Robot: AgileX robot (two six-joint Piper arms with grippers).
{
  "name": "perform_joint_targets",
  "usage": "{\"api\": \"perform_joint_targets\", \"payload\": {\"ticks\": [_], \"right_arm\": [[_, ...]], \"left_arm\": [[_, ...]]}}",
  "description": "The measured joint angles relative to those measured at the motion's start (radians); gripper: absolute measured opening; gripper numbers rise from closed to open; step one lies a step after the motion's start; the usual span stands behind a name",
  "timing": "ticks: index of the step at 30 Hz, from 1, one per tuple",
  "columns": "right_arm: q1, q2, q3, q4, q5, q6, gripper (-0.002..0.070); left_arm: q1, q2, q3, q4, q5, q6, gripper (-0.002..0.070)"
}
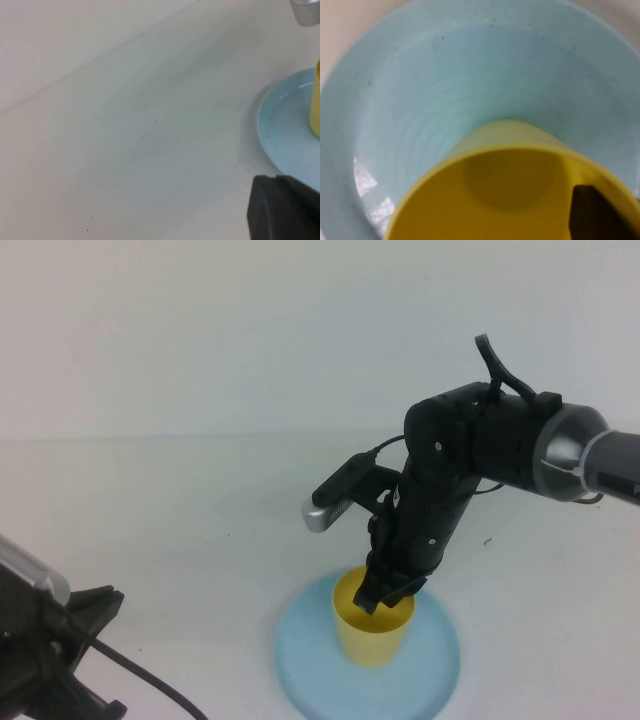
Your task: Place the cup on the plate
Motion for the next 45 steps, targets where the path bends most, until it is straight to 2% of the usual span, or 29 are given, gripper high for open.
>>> {"api": "perform_joint_targets", "payload": {"ticks": [7,10,14,16,19,24,27,29,37,41,45], "right_arm": [[0.000,0.000,-0.002,0.000,0.020,0.000,0.0052],[0.000,0.000,-0.002,0.000,0.037,0.000,0.0132],[0.000,0.000,-0.002,0.013,0.045,0.019,0.0335],[0.000,0.000,-0.002,0.021,0.050,0.034,0.0407],[0.000,-0.011,-0.002,0.023,0.057,0.055,0.0456],[0.000,-0.113,-0.002,0.023,0.070,0.087,0.0473],[0.000,-0.215,-0.002,0.010,0.094,0.122,0.0453],[0.000,-0.281,-0.002,-0.009,0.110,0.151,0.0403],[0.000,-0.580,0.026,-0.087,0.153,0.213,0.0066],[0.000,-0.719,0.095,-0.090,0.154,0.214,0.0014],[0.000,-0.818,0.173,-0.092,0.174,0.215,0.0004]], "left_arm": [[0.000,0.000,0.000,0.000,-0.002,0.002,0.0001],[0.000,0.000,0.000,0.000,-0.002,0.004,0.0001],[0.000,0.000,0.000,0.000,-0.002,0.004,0.0001],[0.000,0.000,0.000,0.002,-0.002,0.004,0.0001],[0.000,-0.006,0.000,0.002,-0.014,0.004,0.0001],[0.000,-0.044,0.000,0.002,-0.040,0.004,0.0001],[0.000,-0.090,0.000,0.004,-0.035,0.011,0.0001],[0.000,-0.130,0.000,0.004,-0.032,0.013,0.0001],[0.000,-0.247,0.000,-0.014,-0.043,0.023,0.0001],[0.006,-0.292,0.000,-0.018,-0.039,0.021,0.0001],[0.062,-0.294,0.000,-0.076,0.000,0.021,0.0001]]}}
